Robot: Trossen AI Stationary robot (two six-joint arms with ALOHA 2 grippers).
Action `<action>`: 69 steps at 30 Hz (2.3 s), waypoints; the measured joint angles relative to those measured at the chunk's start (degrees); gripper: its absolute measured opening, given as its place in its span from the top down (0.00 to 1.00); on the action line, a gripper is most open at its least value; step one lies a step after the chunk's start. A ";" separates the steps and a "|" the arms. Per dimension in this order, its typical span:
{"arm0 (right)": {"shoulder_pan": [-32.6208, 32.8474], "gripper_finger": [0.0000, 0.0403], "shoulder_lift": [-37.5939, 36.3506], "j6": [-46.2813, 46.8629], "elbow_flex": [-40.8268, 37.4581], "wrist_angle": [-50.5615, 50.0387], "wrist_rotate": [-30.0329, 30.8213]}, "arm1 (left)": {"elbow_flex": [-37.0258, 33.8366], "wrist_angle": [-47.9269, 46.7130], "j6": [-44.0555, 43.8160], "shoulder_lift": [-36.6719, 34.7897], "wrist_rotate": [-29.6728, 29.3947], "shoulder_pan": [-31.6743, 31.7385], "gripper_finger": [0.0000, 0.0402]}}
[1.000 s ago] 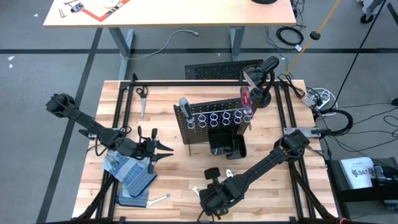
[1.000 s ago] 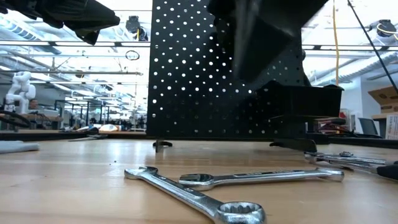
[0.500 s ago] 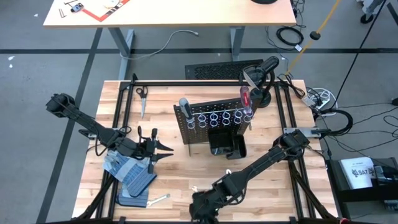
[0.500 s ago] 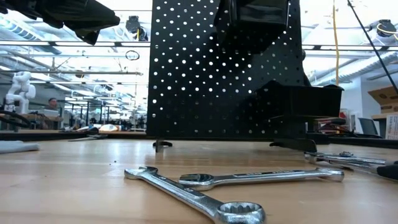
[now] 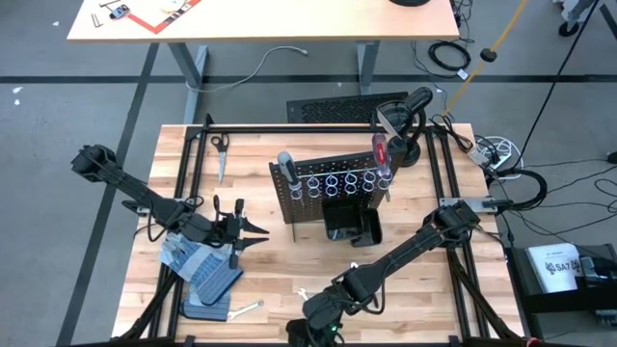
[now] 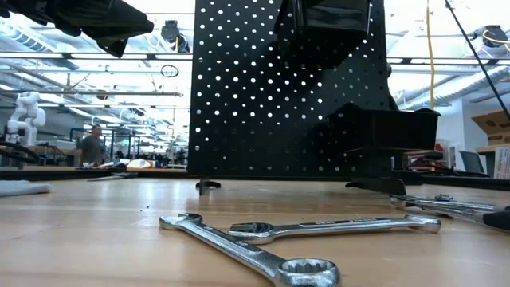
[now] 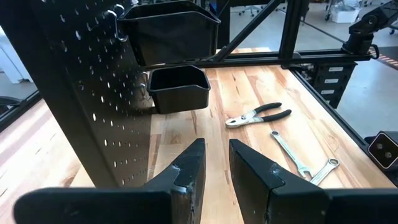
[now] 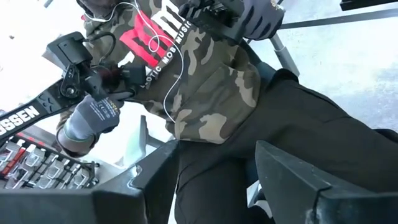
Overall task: Hang tools onto peg board
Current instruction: Hang the silver wrench on the black peg board
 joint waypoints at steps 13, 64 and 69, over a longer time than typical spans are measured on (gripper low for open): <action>0.02 0.50 0.00 -1.23 -0.02 0.03 0.24 | 0.00 0.00 0.02 0.00 0.00 -0.01 0.80; 9.84 0.50 -6.93 -5.25 -0.07 18.24 8.14 | 0.00 -0.02 0.04 0.00 -0.02 0.01 0.80; 9.84 0.50 -6.93 -5.75 -0.07 16.53 10.43 | 0.00 -0.02 0.08 0.00 -0.02 0.01 0.80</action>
